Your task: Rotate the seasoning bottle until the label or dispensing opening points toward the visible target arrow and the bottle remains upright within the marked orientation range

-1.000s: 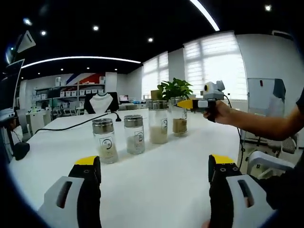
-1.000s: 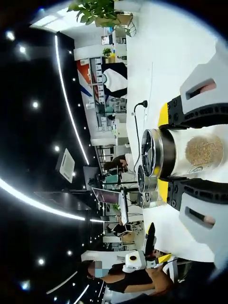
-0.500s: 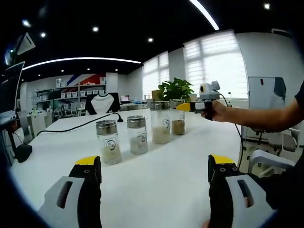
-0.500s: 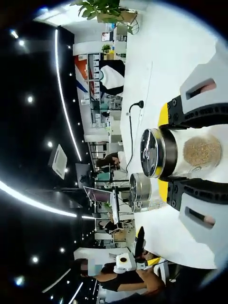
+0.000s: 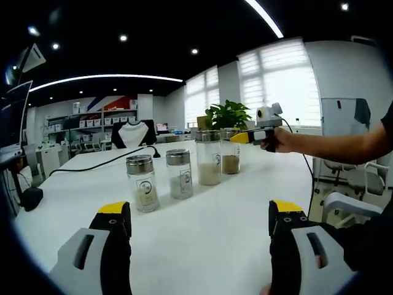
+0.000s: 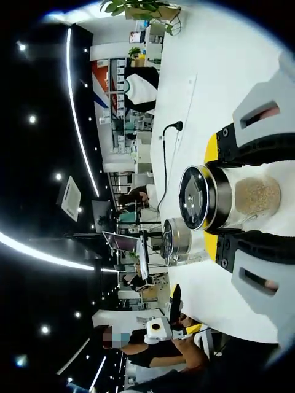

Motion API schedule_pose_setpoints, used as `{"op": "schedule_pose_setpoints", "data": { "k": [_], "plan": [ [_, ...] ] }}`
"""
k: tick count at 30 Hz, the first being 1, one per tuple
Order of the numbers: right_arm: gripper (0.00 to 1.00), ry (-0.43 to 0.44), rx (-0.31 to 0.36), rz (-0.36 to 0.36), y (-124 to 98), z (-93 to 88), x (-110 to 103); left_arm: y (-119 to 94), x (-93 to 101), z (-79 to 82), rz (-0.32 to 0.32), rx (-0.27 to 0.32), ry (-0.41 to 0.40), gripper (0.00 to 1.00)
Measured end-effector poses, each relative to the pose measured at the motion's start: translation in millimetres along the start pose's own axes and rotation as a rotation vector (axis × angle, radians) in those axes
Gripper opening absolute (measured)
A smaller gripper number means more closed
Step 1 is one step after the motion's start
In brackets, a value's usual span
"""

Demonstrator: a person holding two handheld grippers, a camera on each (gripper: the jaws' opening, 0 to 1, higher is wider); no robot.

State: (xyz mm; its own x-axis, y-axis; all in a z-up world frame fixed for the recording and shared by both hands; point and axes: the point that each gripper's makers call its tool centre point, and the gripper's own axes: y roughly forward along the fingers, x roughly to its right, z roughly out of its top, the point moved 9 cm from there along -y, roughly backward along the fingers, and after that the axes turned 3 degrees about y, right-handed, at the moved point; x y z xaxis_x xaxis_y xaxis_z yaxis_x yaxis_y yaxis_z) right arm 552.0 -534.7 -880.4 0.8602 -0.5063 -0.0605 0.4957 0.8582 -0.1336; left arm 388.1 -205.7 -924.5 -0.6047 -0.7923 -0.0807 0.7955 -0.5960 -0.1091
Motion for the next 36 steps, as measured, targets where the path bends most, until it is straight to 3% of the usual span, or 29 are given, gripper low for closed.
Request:
{"op": "schedule_pose_setpoints", "data": {
  "k": [7, 8, 11, 13, 15, 20, 22, 25, 29, 33, 36],
  "plan": [
    [0.37, -0.002, -0.014, 0.019, -1, -0.8, 0, 0, -2.3, -0.6, 0.005, -0.005, 0.005, 0.99],
    [0.38, 0.001, -0.035, 0.004, -2, -2.7, -1, 0, -2.5, -0.3, 0.005, -0.005, 0.006, 0.99],
    [0.48, 0.018, -0.011, -0.016, -6, -3.7, -4, -1, -2.8, 1.0, 0.007, -0.005, 0.01, 0.99],
    [0.48, 0.027, -0.009, -0.035, -11, -5.1, -8, -2, -3.4, 0.7, 0.008, -0.01, 0.011, 1.0],
    [0.49, -0.011, -0.041, -0.106, -17, -8.1, -12, -3, -4.0, -0.2, 0.013, -0.015, 0.013, 1.0],
    [0.55, -0.052, -0.075, -0.227, -32, -17.8, -34, 0, -3.7, -0.8, 0.057, -0.026, 0.01, 1.0],
    [0.58, -0.032, -0.023, -0.262, -38, -19.2, -45, 0, -0.4, -0.8, 0.062, -0.022, 0.012, 1.0],
    [0.62, 0.01, -0.007, -0.256, -47, -26.1, -62, -1, 4.1, -3.9, 0.06, -0.052, 0.04, 1.0],
    [0.67, 0.049, 0.047, -0.264, -60, -32.9, -86, -6, 4.7, -4.7, 0.069, -0.044, 0.042, 1.0],
    [0.72, -0.015, 0.015, -0.324, -67, -37.6, -104, -12, 5.8, -7.4, 0.064, -0.058, 0.044, 1.0],
    [0.74, -0.024, 0.019, -0.35, -67, -38.7, -114, -13, 4.0, -4.5, 0.08, -0.034, -0.003, 1.0]
  ]
}}
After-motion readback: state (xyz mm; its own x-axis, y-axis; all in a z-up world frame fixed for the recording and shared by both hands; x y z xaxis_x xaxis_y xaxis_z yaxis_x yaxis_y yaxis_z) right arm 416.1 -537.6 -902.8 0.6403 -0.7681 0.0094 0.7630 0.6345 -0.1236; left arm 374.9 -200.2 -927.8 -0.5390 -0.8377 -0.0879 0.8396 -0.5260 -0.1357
